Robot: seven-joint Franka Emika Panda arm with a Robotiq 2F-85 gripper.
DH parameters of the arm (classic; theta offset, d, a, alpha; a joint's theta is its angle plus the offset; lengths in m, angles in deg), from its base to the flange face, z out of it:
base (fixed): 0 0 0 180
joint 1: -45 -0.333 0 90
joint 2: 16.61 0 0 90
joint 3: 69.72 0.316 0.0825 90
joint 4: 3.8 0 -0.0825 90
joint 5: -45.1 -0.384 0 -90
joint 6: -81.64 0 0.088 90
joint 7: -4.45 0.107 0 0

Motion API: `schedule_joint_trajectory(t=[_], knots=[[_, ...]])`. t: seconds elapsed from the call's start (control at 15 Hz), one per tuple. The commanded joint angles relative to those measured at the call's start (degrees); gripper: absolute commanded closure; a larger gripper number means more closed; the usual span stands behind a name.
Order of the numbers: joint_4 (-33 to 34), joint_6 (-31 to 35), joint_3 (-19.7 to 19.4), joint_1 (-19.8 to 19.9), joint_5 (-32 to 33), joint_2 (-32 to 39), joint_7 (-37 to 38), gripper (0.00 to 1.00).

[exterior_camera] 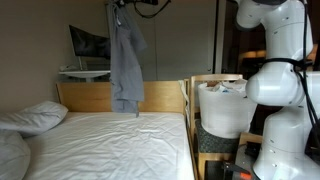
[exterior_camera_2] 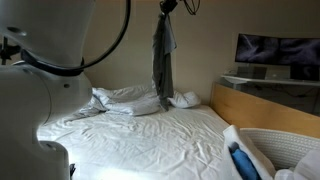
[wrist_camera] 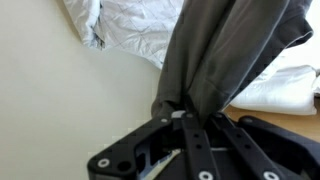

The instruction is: Put the clothes on the bed in the laundry hamper

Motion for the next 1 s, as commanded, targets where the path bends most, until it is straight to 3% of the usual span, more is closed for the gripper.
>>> schedule_joint_trajectory(t=[0.0,0.27,0.33,0.73,0.93], knots=[[5.1,-2.5,0.6,1.5,4.5,-3.3,-4.6,0.95],[8.4,6.8,0.0,-3.7,4.9,-2.0,-7.4,0.96],[7.4,2.9,0.0,-1.5,4.6,-3.0,-5.1,0.93],[7.9,5.7,-0.2,-3.2,4.6,-2.7,-5.2,0.93],[9.3,2.4,0.9,-2.3,4.1,-2.5,-5.8,0.96]])
